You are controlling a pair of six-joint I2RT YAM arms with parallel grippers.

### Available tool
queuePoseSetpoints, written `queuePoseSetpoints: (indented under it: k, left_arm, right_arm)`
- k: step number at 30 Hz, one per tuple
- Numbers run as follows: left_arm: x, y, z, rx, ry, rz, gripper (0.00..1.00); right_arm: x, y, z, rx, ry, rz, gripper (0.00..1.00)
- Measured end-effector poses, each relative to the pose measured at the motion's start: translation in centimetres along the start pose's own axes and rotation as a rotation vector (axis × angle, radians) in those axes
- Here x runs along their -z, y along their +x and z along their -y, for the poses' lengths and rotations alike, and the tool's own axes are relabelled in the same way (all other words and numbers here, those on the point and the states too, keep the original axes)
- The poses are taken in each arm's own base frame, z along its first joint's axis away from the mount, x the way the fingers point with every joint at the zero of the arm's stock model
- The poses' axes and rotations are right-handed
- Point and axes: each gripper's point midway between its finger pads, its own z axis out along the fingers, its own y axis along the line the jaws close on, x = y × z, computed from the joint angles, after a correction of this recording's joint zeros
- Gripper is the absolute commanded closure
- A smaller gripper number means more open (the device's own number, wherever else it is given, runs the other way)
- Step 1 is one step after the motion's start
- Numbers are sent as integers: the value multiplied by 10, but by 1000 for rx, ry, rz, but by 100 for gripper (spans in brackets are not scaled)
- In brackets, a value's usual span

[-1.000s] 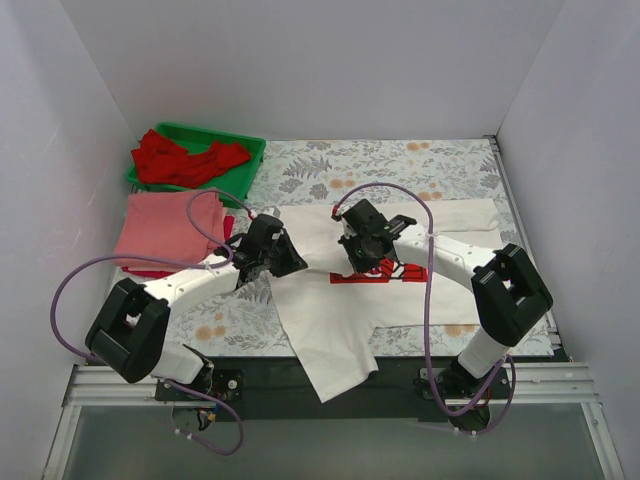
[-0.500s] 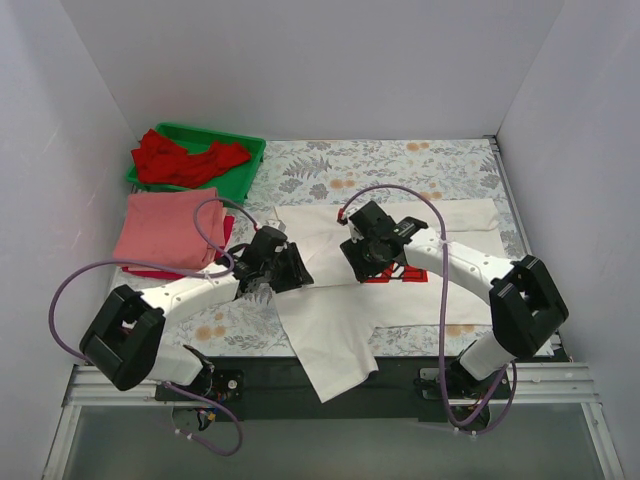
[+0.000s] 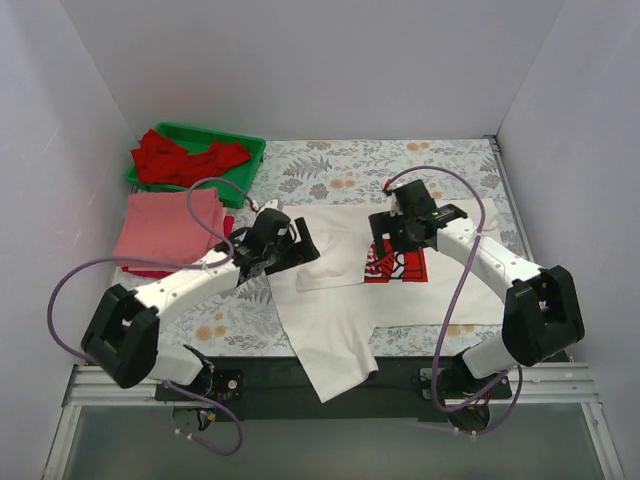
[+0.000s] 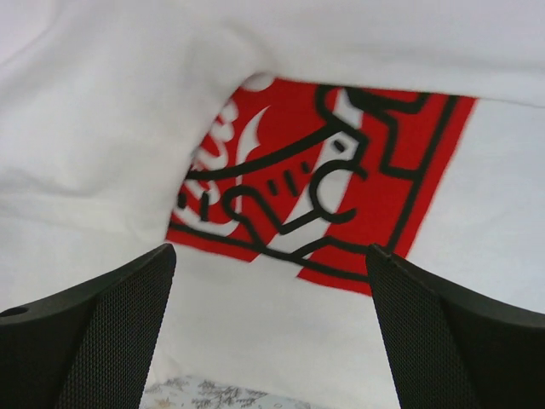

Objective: Fold and stack the t-shirts
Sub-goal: Fold the tshirt

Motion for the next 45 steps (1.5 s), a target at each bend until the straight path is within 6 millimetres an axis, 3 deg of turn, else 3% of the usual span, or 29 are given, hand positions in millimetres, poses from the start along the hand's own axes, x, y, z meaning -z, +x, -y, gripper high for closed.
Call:
queuePoseSetpoints:
  k: [5, 8, 11, 13, 17, 22, 26, 33, 45]
  left_arm:
    - [-55, -36, 1, 7, -76, 20, 10]
    - [-90, -51, -15, 20, -123, 13, 10]
    - [-122, -59, -30, 24, -155, -29, 10]
    - [-129, -79, -25, 21, -140, 1, 10]
    - [-147, -98, -29, 21, -142, 13, 9]
    - [-162, -121, -37, 29, -151, 29, 9]
    - [-178, -150, -41, 30, -152, 54, 9]
    - [-213, -199, -39, 19, -127, 107, 8]
    - [-243, -251, -43, 26, -115, 164, 6]
  right_arm:
    - [-1, -32, 74, -222, 45, 112, 2]
    - [-9, -41, 110, -309, 59, 132, 2]
    - [-29, -47, 139, -364, 67, 115, 2]
    - [-41, -45, 153, -389, 73, 96, 2]
    - [-63, -43, 174, -408, 73, 63, 2]
    - [-90, -49, 184, -389, 67, 37, 2]
    - [-94, -63, 186, -372, 55, 65, 2]
    - [-99, -67, 183, -375, 24, 76, 2]
    - [-120, -113, 194, -362, -13, 139, 2]
